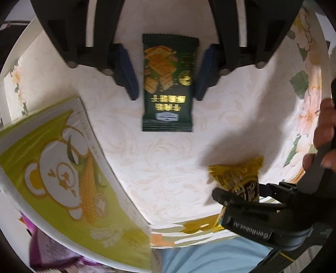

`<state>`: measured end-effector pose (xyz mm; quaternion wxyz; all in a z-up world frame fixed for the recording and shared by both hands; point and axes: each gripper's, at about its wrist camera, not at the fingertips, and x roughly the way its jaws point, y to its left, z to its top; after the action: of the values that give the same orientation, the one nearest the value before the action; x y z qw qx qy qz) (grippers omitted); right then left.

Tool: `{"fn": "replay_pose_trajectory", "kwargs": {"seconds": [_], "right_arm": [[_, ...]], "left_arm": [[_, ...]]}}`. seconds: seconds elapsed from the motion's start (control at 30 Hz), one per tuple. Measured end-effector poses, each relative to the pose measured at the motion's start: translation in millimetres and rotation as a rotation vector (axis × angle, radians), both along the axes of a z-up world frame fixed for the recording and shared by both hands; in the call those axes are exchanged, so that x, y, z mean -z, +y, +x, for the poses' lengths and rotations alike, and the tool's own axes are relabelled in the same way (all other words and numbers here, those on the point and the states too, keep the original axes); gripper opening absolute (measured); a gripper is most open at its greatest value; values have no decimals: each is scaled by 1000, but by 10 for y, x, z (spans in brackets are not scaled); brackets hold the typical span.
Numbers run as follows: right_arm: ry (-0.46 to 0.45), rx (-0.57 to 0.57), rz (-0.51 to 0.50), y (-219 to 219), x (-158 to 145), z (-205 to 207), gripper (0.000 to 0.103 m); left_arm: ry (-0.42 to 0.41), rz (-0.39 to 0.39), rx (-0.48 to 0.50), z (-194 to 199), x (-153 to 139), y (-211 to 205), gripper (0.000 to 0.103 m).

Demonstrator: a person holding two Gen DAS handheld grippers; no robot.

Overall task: Organize snacks
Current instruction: 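Grasp the gold chocolate bag with the left tool while the right tool grasps the green cracker packet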

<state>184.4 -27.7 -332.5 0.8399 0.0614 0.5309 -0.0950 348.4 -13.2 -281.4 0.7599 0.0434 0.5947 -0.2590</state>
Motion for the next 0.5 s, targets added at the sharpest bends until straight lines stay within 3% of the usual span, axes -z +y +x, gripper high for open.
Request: {"fn": "replay_pose_trajectory", "kwargs": {"seconds": [0.23, 0.5], "right_arm": [[-15, -15, 2, 23, -62, 81, 40], [-81, -22, 2, -1, -445, 81, 40]], "left_arm": [[5, -20, -21, -101, -69, 167, 51], [-22, -81, -69, -258, -416, 388, 50]]}}
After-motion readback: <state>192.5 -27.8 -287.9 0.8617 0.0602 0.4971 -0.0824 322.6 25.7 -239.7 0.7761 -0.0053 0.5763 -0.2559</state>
